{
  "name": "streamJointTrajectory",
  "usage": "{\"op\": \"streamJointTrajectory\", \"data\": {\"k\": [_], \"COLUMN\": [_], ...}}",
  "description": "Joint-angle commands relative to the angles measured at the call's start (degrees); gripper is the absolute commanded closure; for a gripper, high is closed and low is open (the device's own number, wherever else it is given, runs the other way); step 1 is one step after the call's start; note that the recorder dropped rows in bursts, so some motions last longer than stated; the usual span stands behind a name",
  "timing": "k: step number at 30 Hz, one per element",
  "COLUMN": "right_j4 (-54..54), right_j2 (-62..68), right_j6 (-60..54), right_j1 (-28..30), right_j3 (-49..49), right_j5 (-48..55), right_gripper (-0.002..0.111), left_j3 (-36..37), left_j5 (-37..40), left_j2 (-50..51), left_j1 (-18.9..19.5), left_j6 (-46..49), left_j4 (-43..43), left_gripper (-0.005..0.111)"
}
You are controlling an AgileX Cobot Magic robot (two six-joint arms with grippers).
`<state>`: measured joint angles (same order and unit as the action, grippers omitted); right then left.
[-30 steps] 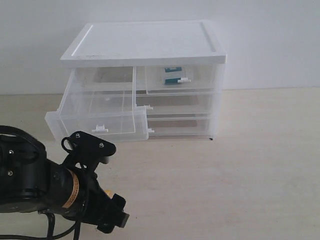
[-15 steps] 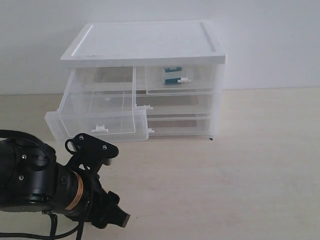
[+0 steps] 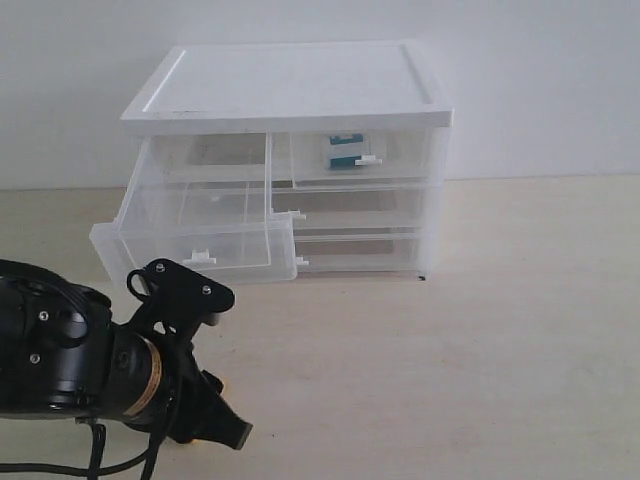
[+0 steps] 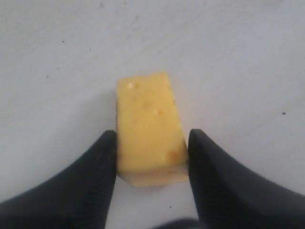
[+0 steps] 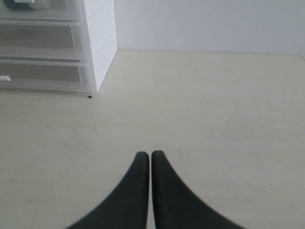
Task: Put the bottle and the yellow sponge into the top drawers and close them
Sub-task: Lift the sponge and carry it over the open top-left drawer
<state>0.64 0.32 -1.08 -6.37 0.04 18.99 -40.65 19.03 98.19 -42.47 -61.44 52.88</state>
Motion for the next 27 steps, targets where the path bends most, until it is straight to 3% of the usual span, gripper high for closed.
{"op": "streamJointTrajectory", "data": {"k": [1,7,13,21,27], "right_j4": [0.0,0.0,0.0,0.0,0.0], "right_j2": [-0.3,-0.3,-0.3,-0.3,-0.3], "right_j6": [-0.1,-0.1,-0.1,-0.1,-0.1], "right_j1": [-0.1,-0.1,-0.1,-0.1,-0.1], "right_j3": [0.0,0.0,0.0,0.0,0.0], "right_j5": [-0.5,-0.5,-0.5,-0.5,-0.5], "right_gripper": [0.108,0.108,0.108,0.108,0.108], "left_j3": [-0.2,-0.2,-0.2,-5.0,-9.7], "left_j5": [2.7,12.3,18.4,25.9,26.0], "left_j2": [-5.3,-13.0,-22.6,-37.5,-39.8], "left_j1": [-2.3,-5.8,-6.4,-6.4,-4.0], "left_j6": [7.9,39.3,59.3,61.0,50.9], "left_j4": [-7.1,-32.6,-43.7,-43.2,-34.1], "left_gripper": [0.103,0.103,0.103,0.103,0.103]}}
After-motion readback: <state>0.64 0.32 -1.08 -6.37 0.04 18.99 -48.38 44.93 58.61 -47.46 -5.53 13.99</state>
